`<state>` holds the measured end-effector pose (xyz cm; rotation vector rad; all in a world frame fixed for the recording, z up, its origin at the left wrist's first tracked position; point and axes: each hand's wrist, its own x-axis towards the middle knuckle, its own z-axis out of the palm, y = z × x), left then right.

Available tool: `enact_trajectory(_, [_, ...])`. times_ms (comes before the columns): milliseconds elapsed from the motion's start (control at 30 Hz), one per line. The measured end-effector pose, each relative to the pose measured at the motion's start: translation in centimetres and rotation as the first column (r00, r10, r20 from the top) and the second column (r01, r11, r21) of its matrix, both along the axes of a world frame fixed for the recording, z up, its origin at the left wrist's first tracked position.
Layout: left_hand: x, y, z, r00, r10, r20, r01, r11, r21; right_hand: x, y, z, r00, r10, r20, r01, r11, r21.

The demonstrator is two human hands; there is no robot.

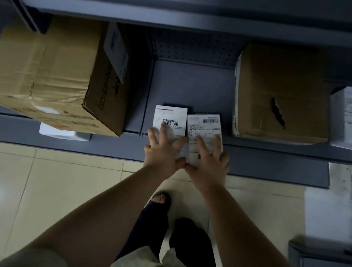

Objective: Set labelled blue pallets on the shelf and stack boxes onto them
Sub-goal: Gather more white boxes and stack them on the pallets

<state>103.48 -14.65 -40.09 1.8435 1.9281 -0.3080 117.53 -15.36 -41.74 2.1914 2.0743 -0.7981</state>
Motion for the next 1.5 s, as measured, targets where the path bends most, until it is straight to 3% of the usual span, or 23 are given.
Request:
enact_trajectory(200, [1.3, -4.6, 2.6, 0.976, 0.186, 0.115, -0.189, 0.982, 0.02, 1.6, -2.9, 2.8, 0.996, -0.023, -0.087, 0.023, 1.0, -0.004])
enact_trajectory(367, [1.9, -10.1, 6.0, 0.92, 0.347, 0.182, -0.362, 0.931, 0.056, 2.1, -5.8, 7.3, 0.991, 0.095, -0.092, -0.099, 0.995, -0.032])
enact_trajectory(767, [-1.6, -21.0, 14.5, 0.679, 0.673, 0.294, -0.733, 0.647, 0.211, -3.5, -11.1, 17.7, 0.849, 0.492, -0.192, -0.494, 0.869, 0.04])
enact_trajectory(1033, [-10.6, -28.4, 20.2, 0.424, 0.821, 0.383, -0.889, 0.296, 0.351, -15.8, -15.7, 22.9, 0.647, 0.72, -0.249, -0.698, 0.691, 0.187])
enact_trajectory(1267, [-21.7, -37.8, 22.7, 0.225, 0.869, 0.442, -0.918, 0.037, 0.394, -29.8, -22.8, 26.3, 0.466, 0.851, -0.241, -0.81, 0.52, 0.27])
enact_trajectory(1500, [-37.3, -48.8, 26.0, 0.179, 0.894, 0.41, -0.918, 0.001, 0.397, -46.7, -32.9, 29.0, 0.351, 0.899, -0.261, -0.845, 0.425, 0.325])
